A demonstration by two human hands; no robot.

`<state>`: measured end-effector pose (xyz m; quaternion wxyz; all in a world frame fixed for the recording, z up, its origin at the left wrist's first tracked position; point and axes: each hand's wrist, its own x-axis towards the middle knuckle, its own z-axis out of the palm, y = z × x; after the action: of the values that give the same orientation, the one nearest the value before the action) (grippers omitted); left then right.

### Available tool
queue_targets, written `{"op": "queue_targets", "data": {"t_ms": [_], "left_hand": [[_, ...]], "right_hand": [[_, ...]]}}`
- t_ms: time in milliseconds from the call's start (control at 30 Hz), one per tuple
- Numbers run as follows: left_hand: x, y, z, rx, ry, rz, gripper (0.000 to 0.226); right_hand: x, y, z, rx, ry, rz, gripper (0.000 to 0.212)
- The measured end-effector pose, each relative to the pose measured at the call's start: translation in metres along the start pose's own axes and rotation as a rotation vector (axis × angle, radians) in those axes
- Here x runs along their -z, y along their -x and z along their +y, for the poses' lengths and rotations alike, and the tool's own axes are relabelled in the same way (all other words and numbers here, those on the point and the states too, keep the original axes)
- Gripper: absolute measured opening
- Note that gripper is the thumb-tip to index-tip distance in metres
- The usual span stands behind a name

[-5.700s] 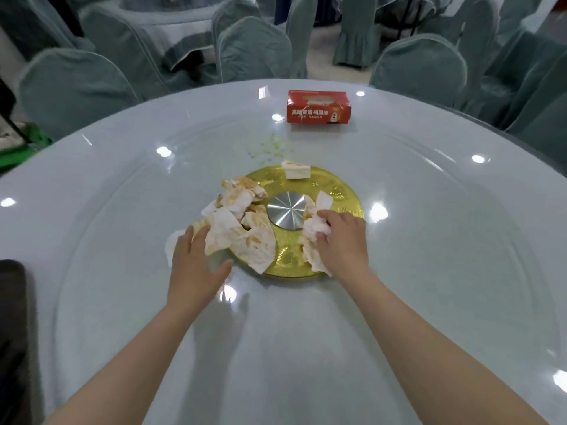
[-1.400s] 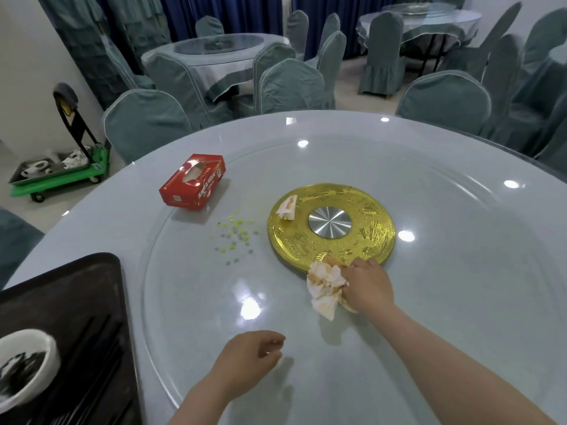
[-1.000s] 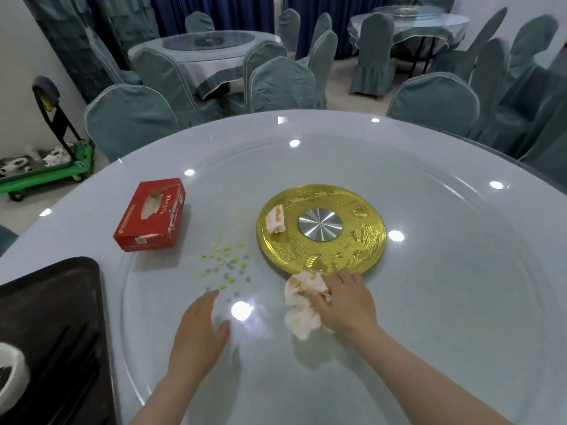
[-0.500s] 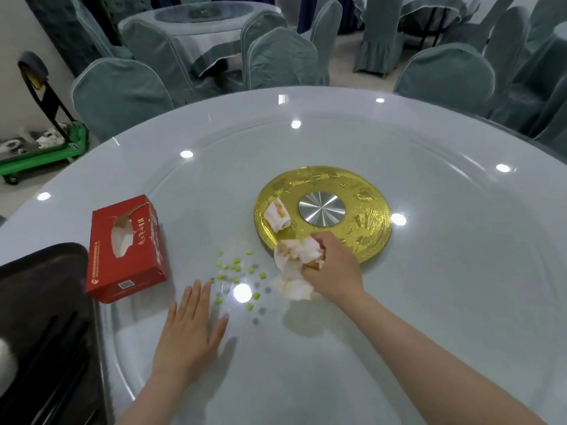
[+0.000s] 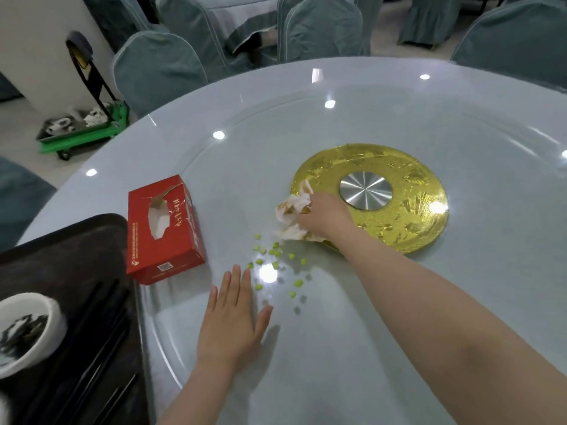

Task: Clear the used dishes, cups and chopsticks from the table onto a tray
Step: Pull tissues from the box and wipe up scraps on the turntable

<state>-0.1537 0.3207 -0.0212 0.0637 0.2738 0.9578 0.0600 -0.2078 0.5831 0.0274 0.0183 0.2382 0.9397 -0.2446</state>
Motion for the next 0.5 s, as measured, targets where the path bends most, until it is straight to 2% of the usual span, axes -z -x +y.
{"op": "queue_targets", "data": {"t_ms": [33,133,233,367,500], "left_hand": [[-0.001,0.001,0.001,0.005,0.004,0.002,0.08],[-0.003,0.009,0.006,0.021,0.003,-0.005,0.076],[-0.004,0.016,0.012,0.036,0.049,-0.022,0.074],[0.009,0.023,0.02,0.031,0.217,-0.106,0.073],[0.038,0.041,0.026,0.067,0.428,-0.176,0.069]], "right_hand": [[-0.003,0.003,0.0,0.002,-0.007,0.043,0.011],[-0.015,0.017,0.005,0.022,-0.037,0.124,0.02],[-0.014,0.034,0.009,-0.04,-0.178,0.148,0.013],[0.001,0.077,0.011,-0.072,-0.35,0.213,0.015],[0.023,0.123,0.008,-0.119,-0.589,0.373,0.014]]}}
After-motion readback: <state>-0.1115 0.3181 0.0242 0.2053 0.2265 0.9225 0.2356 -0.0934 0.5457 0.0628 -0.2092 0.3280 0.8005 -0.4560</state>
